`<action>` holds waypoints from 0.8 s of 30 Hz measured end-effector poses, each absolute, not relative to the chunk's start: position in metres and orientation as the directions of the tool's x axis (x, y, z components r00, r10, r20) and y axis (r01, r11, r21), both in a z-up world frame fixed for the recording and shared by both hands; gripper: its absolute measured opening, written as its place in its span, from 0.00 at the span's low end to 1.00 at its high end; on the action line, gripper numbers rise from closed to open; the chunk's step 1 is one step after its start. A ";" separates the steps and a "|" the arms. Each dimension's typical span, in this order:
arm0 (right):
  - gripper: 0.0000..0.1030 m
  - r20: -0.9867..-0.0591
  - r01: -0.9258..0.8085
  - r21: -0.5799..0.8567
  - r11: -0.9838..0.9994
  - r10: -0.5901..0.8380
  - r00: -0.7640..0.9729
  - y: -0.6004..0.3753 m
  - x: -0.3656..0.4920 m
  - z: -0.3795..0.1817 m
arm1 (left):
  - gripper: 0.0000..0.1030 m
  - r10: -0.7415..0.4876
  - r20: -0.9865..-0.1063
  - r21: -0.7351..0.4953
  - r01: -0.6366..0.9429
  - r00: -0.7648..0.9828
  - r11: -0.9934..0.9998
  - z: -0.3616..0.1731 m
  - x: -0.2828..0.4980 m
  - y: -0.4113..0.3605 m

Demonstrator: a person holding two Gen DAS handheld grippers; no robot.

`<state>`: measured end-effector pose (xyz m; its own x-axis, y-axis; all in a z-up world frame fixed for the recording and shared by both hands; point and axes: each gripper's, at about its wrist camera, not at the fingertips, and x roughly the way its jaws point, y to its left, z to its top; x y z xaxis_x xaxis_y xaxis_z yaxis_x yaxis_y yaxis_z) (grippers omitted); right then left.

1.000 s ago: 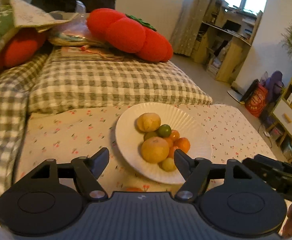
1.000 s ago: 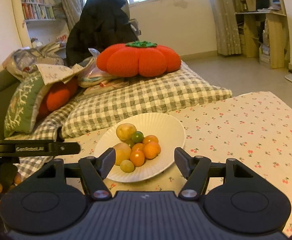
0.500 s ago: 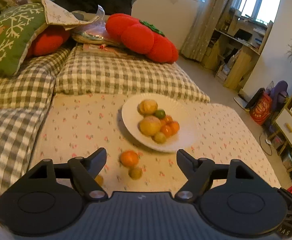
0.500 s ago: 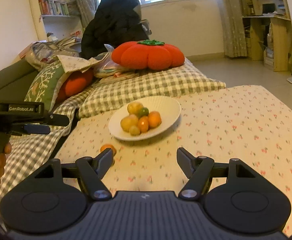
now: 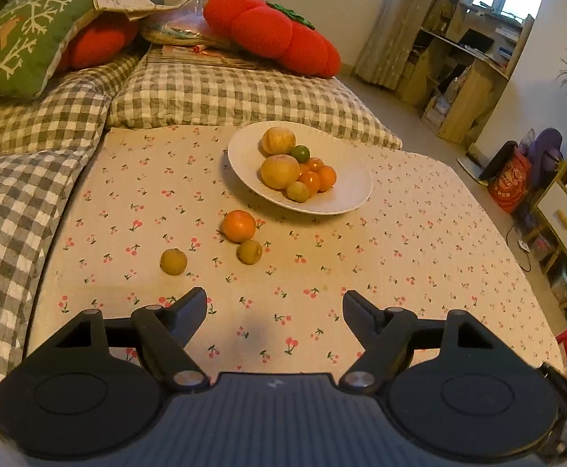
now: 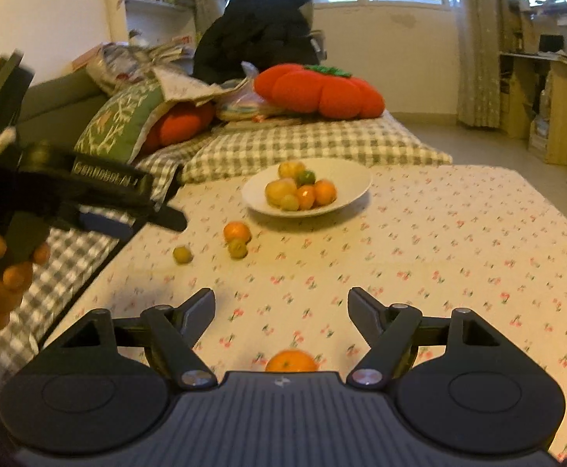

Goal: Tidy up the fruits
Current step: 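Move both open tools back over the remaining fruits, then grasp a small brown fruit with the left tool while the right tool grasps a mandarin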

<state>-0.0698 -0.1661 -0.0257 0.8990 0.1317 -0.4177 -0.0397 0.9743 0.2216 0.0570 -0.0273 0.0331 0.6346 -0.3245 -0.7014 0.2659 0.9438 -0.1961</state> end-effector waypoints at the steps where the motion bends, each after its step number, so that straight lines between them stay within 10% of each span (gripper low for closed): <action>1: 0.70 -0.423 -0.044 0.218 0.975 0.135 0.896 -0.164 -0.070 -0.028 | 0.75 -0.323 -0.702 -0.198 0.262 0.635 0.945 0.033 0.057 -0.026; 24: 0.62 -0.471 -0.031 0.008 0.999 0.031 0.882 -0.130 -0.049 -0.082 | 0.75 -0.211 -0.754 -0.205 0.083 0.622 0.975 0.010 0.105 0.024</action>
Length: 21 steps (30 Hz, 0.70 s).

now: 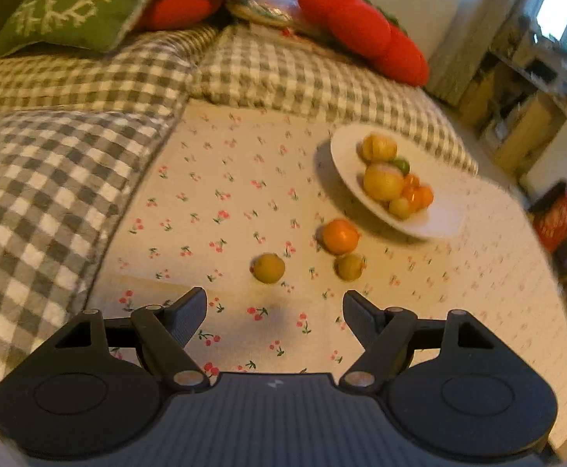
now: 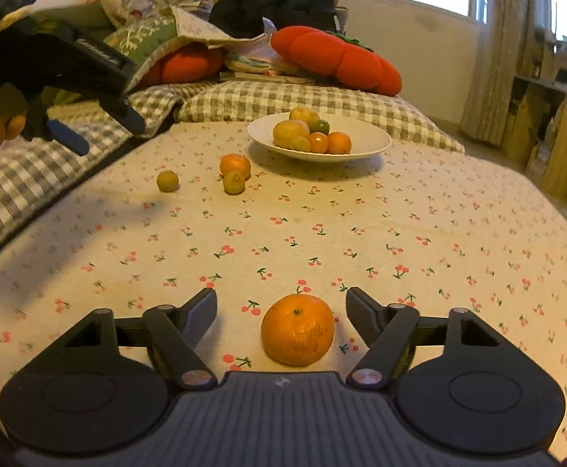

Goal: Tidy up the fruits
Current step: 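Grasp a small brown fruit with the left tool while the right tool grasps a mandarin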

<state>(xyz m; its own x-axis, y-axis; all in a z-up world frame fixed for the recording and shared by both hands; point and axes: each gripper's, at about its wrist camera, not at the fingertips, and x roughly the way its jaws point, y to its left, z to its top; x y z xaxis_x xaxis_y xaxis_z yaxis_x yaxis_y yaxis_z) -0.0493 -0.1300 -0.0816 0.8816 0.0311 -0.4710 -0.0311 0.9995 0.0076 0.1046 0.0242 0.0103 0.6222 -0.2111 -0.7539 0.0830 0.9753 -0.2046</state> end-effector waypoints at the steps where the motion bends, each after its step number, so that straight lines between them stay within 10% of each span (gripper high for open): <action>1: 0.56 -0.475 -0.031 0.005 1.000 0.030 0.880 -0.130 -0.047 -0.083 | 0.75 -0.204 -0.761 -0.185 0.096 0.616 0.978 0.006 0.109 0.019; 14: 0.38 -0.488 -0.003 0.135 0.991 0.069 0.870 -0.148 -0.040 -0.098 | 0.72 -0.134 -0.803 -0.049 0.160 0.581 0.986 -0.041 0.161 0.001; 21: 0.38 -0.478 -0.014 0.171 0.985 0.096 0.873 -0.147 -0.038 -0.097 | 0.50 -0.129 -0.796 -0.020 0.186 0.591 0.982 -0.048 0.166 -0.005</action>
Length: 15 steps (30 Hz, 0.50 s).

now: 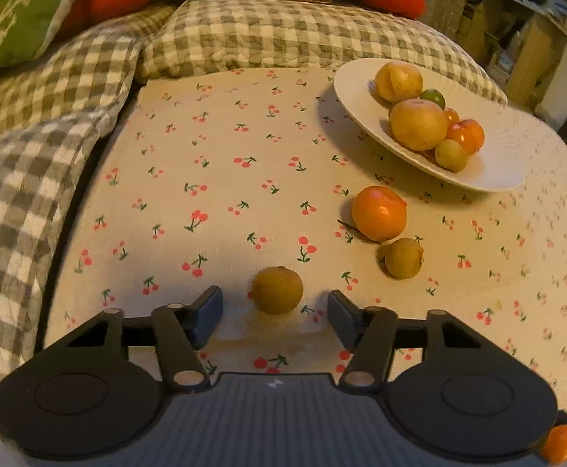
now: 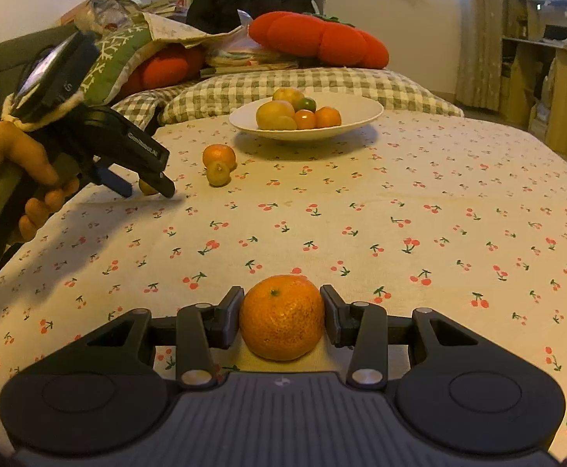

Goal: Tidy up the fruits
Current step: 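Grasp a small brown fruit with the left tool while the right tool grasps a mandarin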

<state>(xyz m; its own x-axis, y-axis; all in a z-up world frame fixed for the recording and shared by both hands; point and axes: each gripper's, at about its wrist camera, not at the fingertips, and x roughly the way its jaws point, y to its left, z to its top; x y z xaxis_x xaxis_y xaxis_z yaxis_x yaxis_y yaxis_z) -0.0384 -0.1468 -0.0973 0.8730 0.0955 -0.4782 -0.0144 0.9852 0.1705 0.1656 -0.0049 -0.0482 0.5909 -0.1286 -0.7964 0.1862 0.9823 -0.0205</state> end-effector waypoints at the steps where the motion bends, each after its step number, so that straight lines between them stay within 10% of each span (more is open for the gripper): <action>1: 0.38 -0.477 -0.017 0.176 0.984 0.101 0.873 -0.147 -0.038 -0.097 | 0.40 -0.133 -0.794 -0.025 0.187 0.593 0.982 -0.048 0.166 -0.005; 3: 0.38 -0.476 -0.022 0.184 0.983 0.108 0.873 -0.146 -0.039 -0.097 | 0.24 -0.153 -0.794 -0.053 0.183 0.588 0.982 -0.046 0.168 -0.002; 15: 0.38 -0.456 -0.017 0.182 0.983 0.100 0.884 -0.146 -0.045 -0.092 | 0.23 -0.230 -0.756 -0.143 0.188 0.613 0.972 -0.025 0.160 -0.003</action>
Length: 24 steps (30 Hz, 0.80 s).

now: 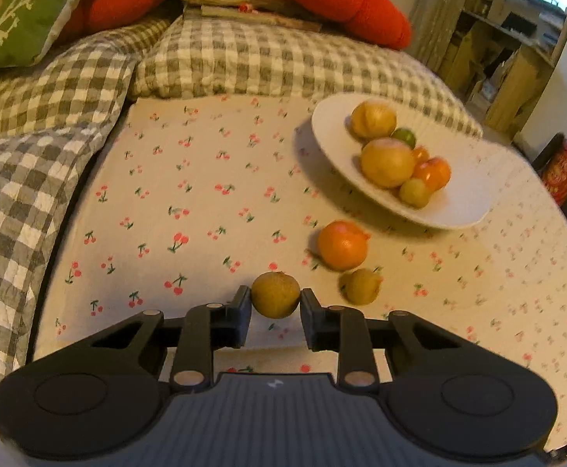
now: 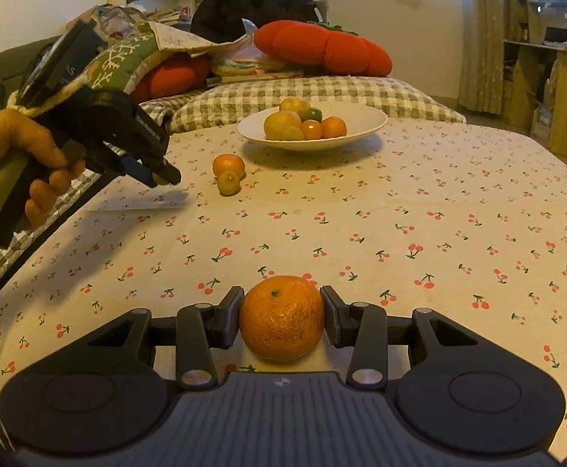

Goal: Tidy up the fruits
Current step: 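Grasp a small brown fruit with the left tool while the right tool grasps a mandarin, then carry both held fruits over the white plate with both tools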

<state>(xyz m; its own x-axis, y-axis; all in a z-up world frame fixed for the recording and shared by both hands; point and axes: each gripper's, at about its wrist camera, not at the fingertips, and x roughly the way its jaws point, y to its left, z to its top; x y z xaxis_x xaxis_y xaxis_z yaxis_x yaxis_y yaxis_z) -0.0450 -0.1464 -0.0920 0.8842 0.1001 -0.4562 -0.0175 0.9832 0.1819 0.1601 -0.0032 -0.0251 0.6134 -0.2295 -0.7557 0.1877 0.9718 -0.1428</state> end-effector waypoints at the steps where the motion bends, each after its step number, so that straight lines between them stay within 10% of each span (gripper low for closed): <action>1: 0.38 -0.456 -0.016 0.183 0.983 0.099 0.885 -0.147 -0.045 -0.092 | 0.23 -0.233 -0.752 -0.148 0.187 0.617 0.971 -0.023 0.160 -0.003; 24: 0.38 -0.395 0.054 0.341 0.938 0.091 0.914 -0.214 0.009 -0.069 | 0.23 -0.335 -0.694 -0.258 0.215 0.638 0.942 0.004 0.178 -0.016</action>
<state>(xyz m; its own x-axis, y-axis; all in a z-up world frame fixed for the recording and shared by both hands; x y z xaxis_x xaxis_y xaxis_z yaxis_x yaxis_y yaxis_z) 0.0092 -0.2141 -0.0691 0.9143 0.0908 -0.3948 0.0541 0.9384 0.3412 0.1781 -0.0163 0.0041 0.6376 -0.3354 -0.6936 0.2149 0.9420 -0.2579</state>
